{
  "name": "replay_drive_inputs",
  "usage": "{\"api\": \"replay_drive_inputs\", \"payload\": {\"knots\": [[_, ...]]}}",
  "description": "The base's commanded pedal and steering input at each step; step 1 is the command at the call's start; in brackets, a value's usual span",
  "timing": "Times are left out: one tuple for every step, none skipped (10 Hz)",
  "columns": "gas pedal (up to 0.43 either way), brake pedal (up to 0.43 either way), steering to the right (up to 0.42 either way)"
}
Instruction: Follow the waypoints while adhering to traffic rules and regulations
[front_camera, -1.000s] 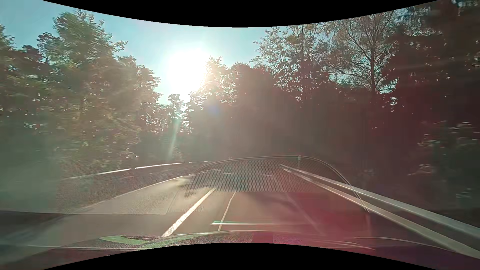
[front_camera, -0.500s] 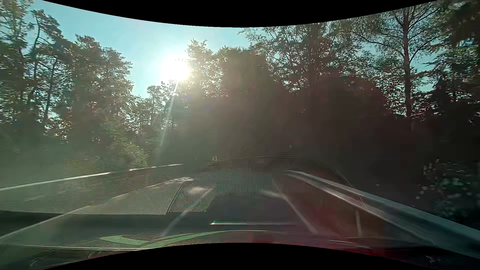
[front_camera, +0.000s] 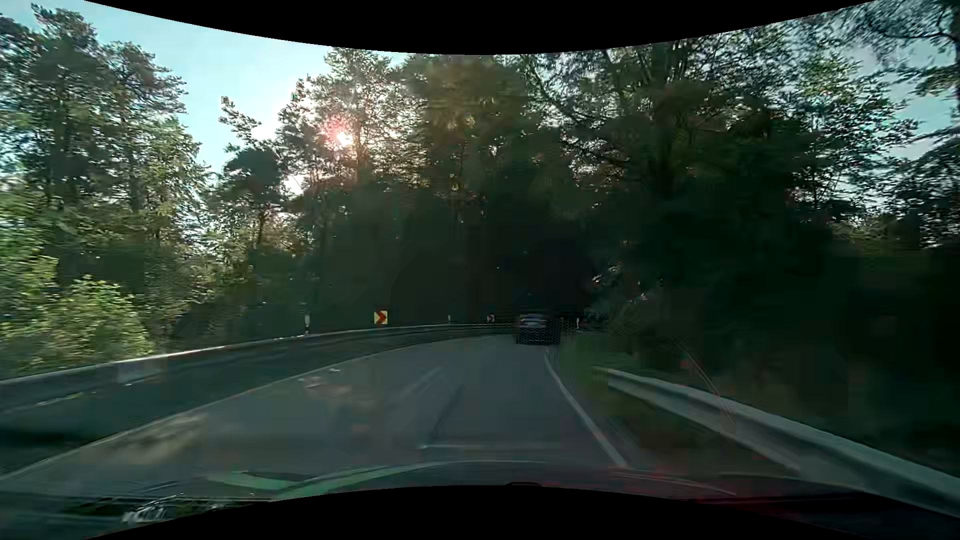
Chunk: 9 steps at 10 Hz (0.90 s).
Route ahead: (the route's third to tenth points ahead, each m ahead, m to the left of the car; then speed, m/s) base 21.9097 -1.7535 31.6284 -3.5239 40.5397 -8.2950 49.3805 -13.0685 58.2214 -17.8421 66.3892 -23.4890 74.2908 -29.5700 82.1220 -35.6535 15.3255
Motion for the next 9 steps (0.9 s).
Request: {"api": "replay_drive_inputs", "payload": {"knots": [[0.0,0.104,0.035],[0.0,0.104,0.036],[0.0,0.11,0.038],[0.0,0.11,0.039],[0.0,0.128,0.04],[0.0,0.134,0.041],[0.0,0.134,0.043],[0.0,0.14,0.049],[0.0,0.14,0.056]]}}
